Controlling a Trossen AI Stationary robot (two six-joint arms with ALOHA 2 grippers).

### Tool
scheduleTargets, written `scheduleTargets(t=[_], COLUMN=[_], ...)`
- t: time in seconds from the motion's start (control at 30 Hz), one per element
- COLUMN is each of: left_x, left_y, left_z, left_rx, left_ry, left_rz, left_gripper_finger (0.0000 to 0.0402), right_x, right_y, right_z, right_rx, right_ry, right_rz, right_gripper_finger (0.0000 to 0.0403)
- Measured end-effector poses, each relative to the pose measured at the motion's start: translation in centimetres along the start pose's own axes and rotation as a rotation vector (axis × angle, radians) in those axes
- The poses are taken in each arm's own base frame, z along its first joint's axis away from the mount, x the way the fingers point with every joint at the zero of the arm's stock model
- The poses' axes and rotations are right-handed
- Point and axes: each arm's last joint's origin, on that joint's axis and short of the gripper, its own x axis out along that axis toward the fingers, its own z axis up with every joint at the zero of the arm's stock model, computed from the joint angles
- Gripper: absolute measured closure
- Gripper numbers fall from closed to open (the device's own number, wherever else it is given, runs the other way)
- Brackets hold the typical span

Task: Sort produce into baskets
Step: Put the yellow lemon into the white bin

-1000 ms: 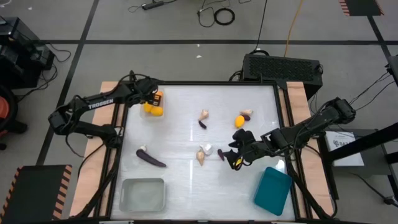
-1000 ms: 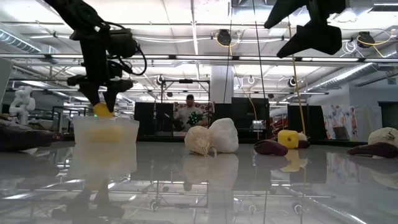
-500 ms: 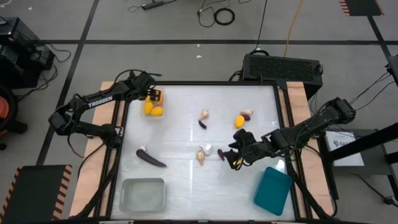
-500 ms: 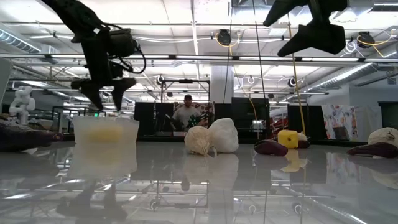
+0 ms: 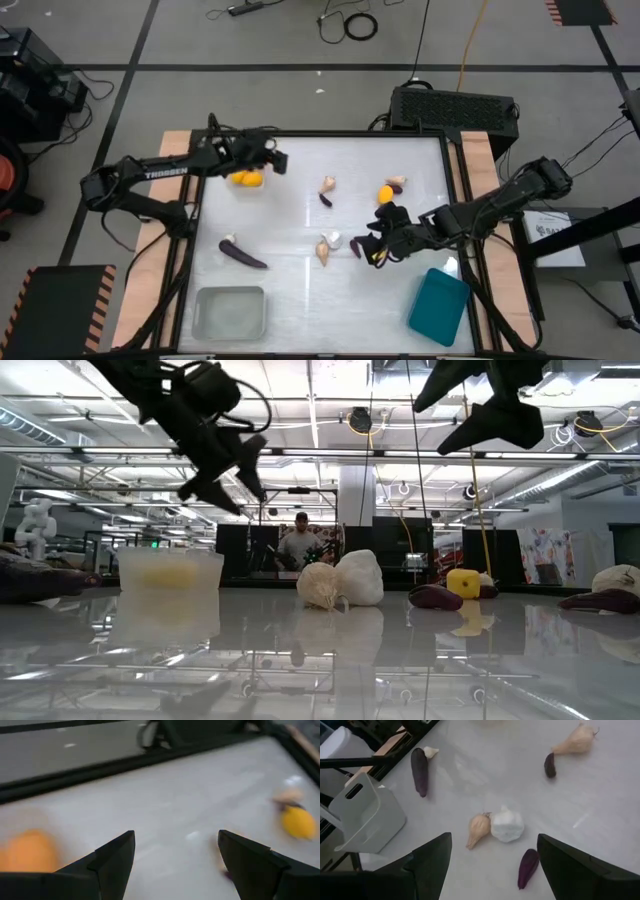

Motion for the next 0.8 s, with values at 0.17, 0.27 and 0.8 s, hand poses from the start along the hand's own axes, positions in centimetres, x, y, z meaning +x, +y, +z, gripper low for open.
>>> scheduleTargets(t=[0.17, 0.27, 0.8], left_x=[0.8, 1.6, 7.2], left_y=[-4.3, -6.8, -22.0], left_z=[-2.5, -4.6, -12.1], left_rx=[0.090, 0.169, 0.610], left_ry=[0.003, 0.006, 0.007], left_rz=[-0.154, -0.241, -0.432], left_gripper_finger=[0.0111, 0.0111, 0.0111], right_x=[0.3, 0.4, -2.5], right_y=[-0.3, -0.4, -0.4], right_z=[0.5, 0.8, 0.0], right_rx=[-0.006, -0.004, 0.006], right_ry=[-0.011, -0.016, -0.029], right_rz=[-0.016, -0.022, 0.007], right_gripper_finger=[0.0118, 0.0118, 0.0118])
